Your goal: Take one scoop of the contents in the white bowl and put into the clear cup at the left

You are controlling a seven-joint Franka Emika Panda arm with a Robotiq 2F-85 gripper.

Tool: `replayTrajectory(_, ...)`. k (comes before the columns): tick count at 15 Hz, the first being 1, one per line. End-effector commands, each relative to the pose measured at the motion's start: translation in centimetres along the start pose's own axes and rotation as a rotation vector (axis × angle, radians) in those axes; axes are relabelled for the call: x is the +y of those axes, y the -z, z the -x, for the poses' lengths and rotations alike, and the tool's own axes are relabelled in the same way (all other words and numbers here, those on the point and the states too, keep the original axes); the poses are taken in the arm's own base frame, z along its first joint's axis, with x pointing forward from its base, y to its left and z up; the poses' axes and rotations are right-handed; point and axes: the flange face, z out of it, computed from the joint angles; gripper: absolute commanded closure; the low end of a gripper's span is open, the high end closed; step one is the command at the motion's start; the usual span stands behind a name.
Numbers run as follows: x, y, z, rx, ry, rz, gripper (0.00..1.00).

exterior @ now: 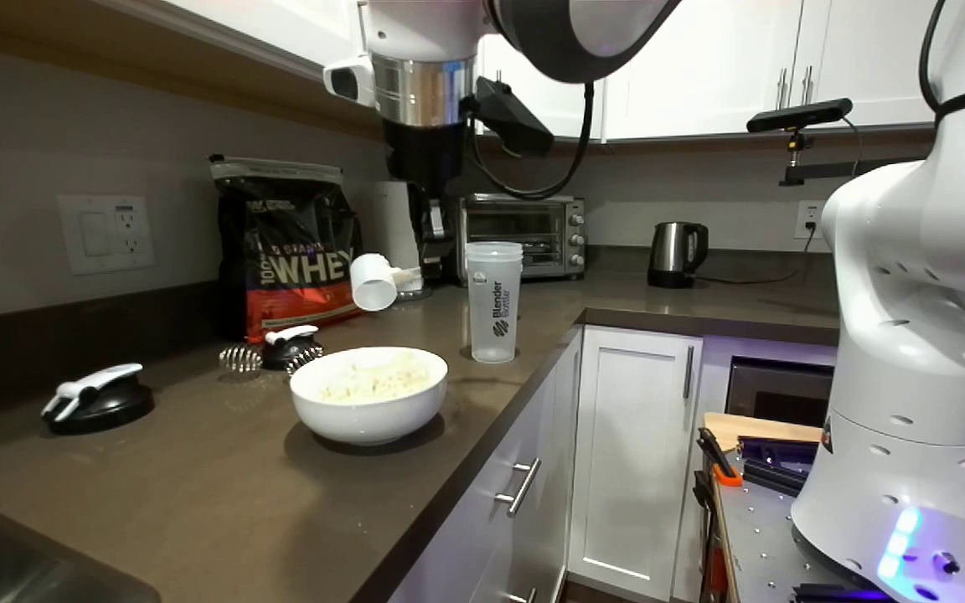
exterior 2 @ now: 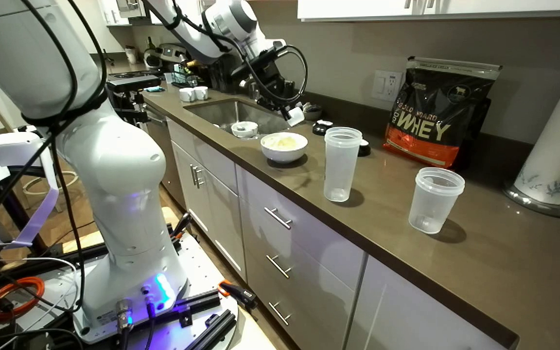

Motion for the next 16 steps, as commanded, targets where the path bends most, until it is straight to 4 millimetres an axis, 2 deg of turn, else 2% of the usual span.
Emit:
replayTrajectory(1,-0.2,-2.1,-0.6,-0.007,-0.024,-0.015,0.99)
replayTrajectory(7,-1.2,-4.8,-1.3,-0.047,-0.021,-0.043,0.99)
replayTrajectory(16,-2.3,-6.3,-1.9,-0.034,0.004,0.018,0.99)
